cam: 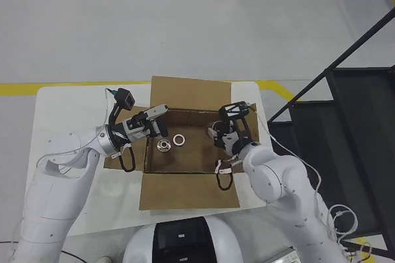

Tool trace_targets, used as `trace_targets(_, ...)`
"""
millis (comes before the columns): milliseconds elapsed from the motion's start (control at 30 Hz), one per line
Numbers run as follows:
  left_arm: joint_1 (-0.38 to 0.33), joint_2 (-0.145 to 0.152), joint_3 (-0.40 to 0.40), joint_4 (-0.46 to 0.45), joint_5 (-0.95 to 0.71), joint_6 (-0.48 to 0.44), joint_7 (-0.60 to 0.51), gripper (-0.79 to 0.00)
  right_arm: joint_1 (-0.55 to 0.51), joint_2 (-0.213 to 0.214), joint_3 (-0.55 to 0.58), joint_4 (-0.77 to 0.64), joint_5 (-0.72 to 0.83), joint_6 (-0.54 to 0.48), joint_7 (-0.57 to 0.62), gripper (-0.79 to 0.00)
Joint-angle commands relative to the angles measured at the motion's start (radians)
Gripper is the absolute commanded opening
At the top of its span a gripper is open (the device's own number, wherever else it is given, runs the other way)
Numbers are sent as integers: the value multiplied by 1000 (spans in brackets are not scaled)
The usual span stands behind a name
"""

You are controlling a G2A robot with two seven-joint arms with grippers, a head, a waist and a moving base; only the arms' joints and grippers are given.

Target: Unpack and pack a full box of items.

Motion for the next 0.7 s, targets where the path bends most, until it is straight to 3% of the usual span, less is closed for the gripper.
trace_targets(0, 0, 0, 0, 0, 0, 0, 0, 0, -41, 5, 60, -65, -25, 13, -1, -785)
trace_targets(467, 0, 0, 0, 0, 0, 0, 0, 0, -162, 16, 481, -92, 101, 41, -4, -785)
trace_targets(667, 0, 0, 0, 0, 0, 0, 0, 0, -250, 14, 534, -84, 136, 63, 47, -785)
